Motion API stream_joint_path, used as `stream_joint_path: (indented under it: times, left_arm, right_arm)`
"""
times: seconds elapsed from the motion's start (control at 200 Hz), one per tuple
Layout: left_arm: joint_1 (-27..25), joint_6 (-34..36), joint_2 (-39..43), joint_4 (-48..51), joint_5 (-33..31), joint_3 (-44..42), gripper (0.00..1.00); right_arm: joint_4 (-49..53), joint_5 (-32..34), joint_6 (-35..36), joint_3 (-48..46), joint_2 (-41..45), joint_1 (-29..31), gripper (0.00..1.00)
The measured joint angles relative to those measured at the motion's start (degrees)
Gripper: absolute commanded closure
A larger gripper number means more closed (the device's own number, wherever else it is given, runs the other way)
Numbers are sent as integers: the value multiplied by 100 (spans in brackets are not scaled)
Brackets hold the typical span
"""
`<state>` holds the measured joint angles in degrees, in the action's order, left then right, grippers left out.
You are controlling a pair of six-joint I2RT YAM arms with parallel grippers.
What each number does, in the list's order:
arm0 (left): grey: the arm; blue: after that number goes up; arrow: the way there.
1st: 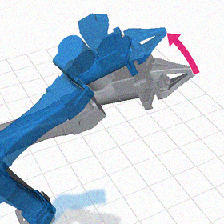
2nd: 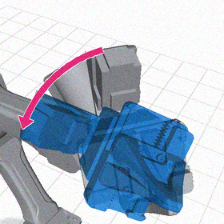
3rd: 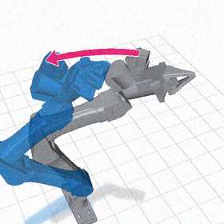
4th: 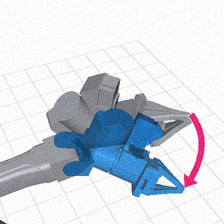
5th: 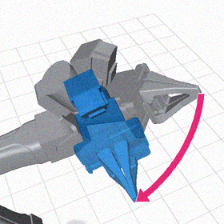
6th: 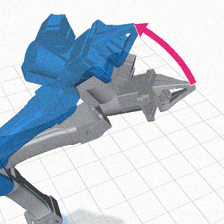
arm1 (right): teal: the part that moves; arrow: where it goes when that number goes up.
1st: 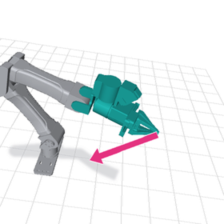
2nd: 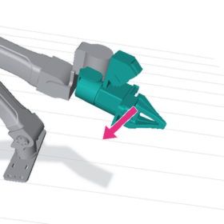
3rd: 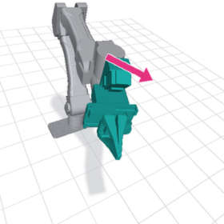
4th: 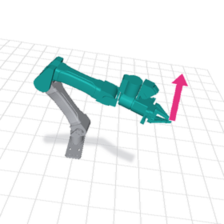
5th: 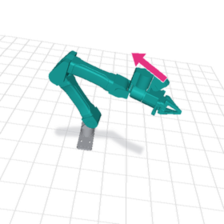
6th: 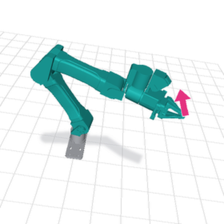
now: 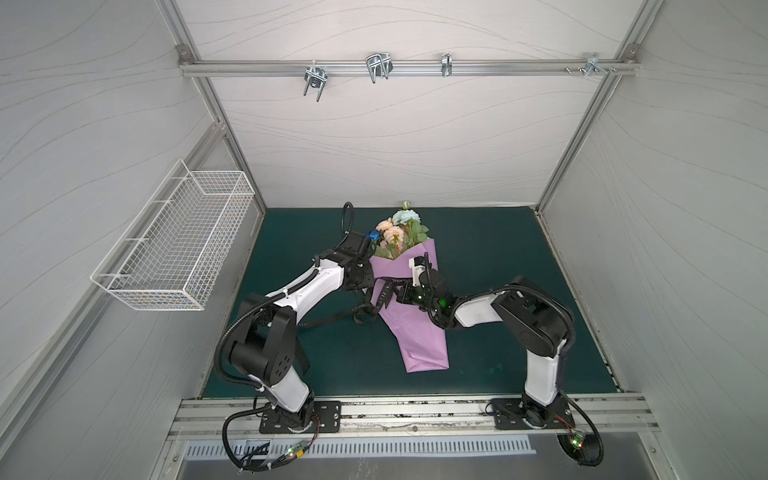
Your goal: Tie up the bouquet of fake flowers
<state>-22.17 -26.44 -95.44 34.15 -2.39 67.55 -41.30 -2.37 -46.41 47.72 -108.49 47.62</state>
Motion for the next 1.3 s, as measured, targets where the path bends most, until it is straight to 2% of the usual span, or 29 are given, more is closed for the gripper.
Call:
stream_joint_path:
  times: [0.315, 0.515, 0.585, 0.735, 0.98, 1.155, 1.3]
  left_arm:
    - [0, 470, -887, 118, 42, 586, 47]
    - [-79, 568, -1255, 90, 146, 671, 56]
    - [-120, 595, -1388, 92, 160, 732, 64]
    - [-175, 612, -1637, 74, 192, 955, 100]
    - [-350, 664, -1429, 92, 195, 973, 100]
    - [-634, 610, -520, -22, 260, 721, 100]
    - [-767, 455, 155, -278, 564, 393, 100]
  right_arm:
    - [697, 85, 90, -2, 192, 61, 100]
    - [887, 92, 85, 0, 170, 74, 100]
    - [951, 92, 79, 2, 144, 74, 100]
    - [1073, 85, 66, 61, 24, 74, 100]
    - [1215, 85, -17, 308, -155, 72, 100]
    - [1224, 81, -125, 505, -376, -7, 100]
    - [1209, 63, -273, 682, -538, -127, 100]
